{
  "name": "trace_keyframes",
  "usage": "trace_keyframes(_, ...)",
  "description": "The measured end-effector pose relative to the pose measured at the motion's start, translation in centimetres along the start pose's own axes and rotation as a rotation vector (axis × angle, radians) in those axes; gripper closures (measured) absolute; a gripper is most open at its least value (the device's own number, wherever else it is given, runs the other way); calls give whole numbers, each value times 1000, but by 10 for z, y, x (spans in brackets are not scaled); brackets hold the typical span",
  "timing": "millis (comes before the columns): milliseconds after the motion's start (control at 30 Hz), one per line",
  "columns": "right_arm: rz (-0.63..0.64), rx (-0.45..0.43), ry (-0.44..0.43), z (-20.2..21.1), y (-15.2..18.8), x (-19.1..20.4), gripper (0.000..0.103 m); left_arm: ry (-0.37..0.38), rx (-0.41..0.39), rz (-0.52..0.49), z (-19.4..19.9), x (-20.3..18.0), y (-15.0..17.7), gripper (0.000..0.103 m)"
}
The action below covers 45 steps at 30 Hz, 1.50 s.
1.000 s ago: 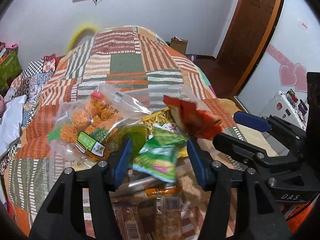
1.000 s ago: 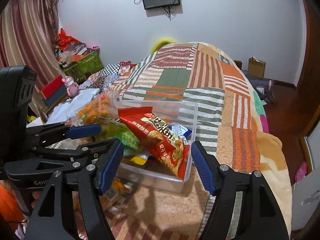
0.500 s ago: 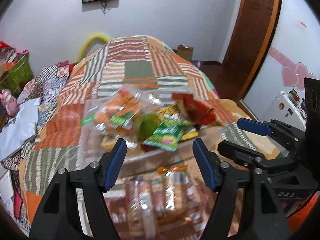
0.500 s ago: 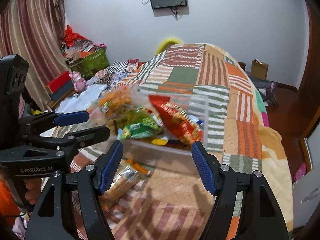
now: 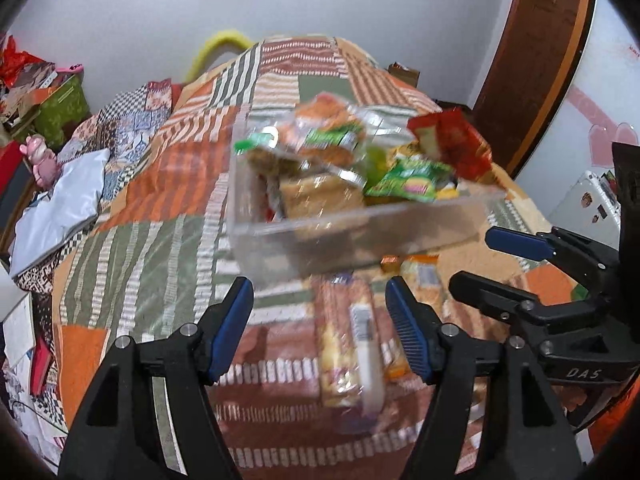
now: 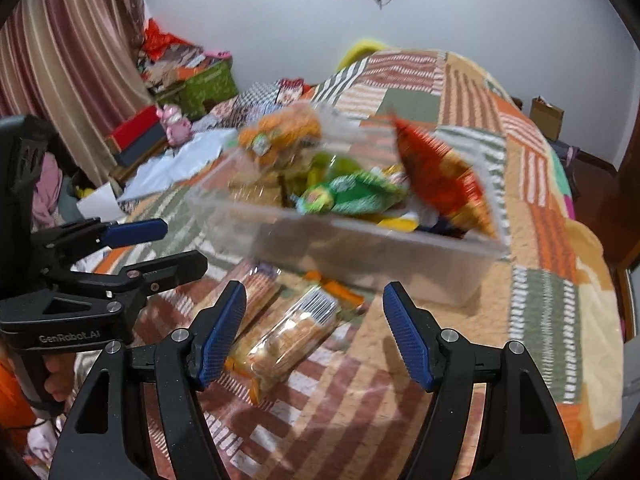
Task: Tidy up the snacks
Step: 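Grasp a biscuit roll with the right tool while the left tool grasps another biscuit roll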
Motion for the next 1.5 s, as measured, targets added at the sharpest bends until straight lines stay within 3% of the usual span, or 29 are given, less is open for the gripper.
trace_keyframes(367, -20, 119, -31, -39, 17, 1, 35, -1, 64, 8, -20, 10, 19, 35)
trace_keyframes(667, -44, 148, -57, -46, 17, -2, 36, 9, 79, 33, -28, 13, 21, 35)
trace_keyframes(733, -33, 144, -56, -45, 17, 0, 46, 12, 81, 30, -29, 11, 22, 35)
trace_keyframes(1133, -9, 119, 5, -22, 23, -19, 56, 57, 119, -35, -42, -24, 29, 35)
trace_keyframes(1267, -19, 110, 6, -18, 23, -22, 59, 48, 152, -57, -55, -32, 36, 47)
trace_keyframes(1367, -33, 98, -1, -14, 23, -23, 64, 48, 134, -91, -52, -37, 38, 57)
trace_keyframes(1500, -29, 81, -2, -13, 21, -19, 67, 43, 125, -113, -44, -41, 42, 57)
Point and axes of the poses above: each gripper's, at about its wrist camera, not at the fingertips, and z roughly against the way its jaws point, x to its left, y to its underside, the point moved 1 cm from there along -z, roughly the way its jaws point, and after that the axes turned 6 degrees about -x, right-handed, at the moved point
